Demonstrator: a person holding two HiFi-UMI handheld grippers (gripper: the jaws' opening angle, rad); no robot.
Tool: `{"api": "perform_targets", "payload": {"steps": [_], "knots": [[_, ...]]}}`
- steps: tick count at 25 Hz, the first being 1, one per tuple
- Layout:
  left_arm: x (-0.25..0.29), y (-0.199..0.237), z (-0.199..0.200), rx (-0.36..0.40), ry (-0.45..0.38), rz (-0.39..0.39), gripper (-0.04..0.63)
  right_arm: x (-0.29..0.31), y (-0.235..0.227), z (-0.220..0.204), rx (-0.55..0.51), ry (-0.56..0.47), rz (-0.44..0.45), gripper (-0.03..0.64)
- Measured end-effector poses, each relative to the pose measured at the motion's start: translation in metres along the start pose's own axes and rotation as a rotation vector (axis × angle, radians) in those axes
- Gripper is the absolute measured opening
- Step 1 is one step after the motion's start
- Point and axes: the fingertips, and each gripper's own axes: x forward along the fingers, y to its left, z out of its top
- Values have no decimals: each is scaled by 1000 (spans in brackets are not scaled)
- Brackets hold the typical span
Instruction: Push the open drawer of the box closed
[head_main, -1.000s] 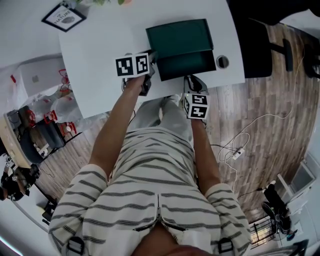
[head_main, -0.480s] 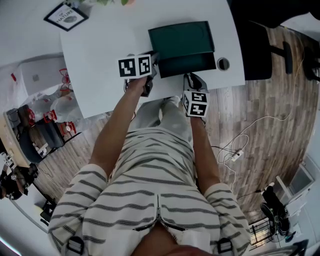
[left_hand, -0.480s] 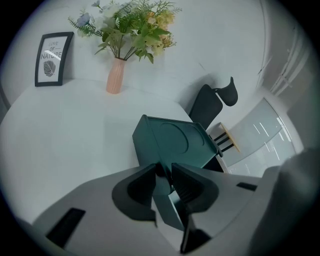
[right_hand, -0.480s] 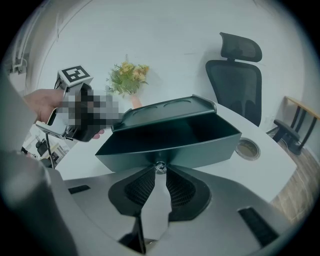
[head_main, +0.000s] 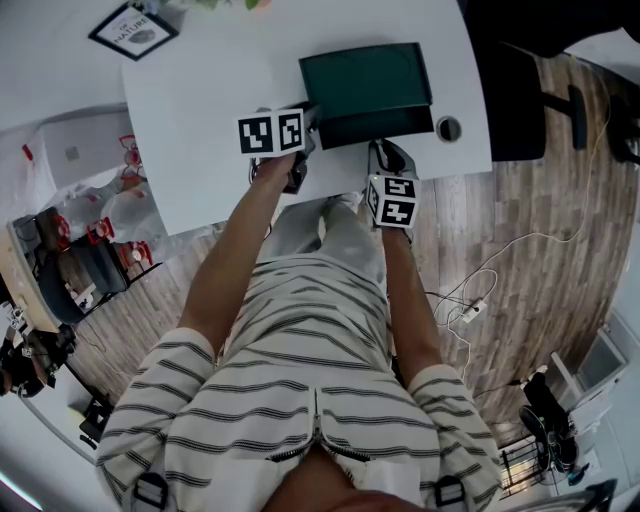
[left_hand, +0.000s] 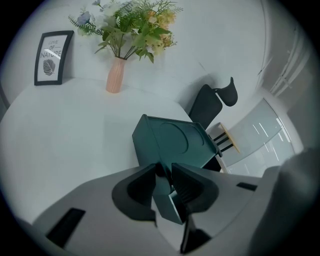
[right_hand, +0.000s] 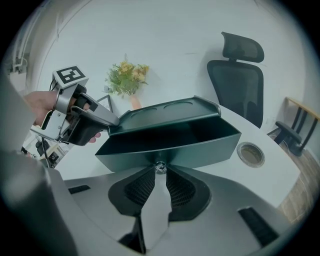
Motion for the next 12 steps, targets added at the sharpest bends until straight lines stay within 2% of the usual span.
{"api": "perform_targets", "payload": {"steps": [12], "knots": [[0,1,0,-1,3,3,103,12,0,12,-10,-2,13,81]]}}
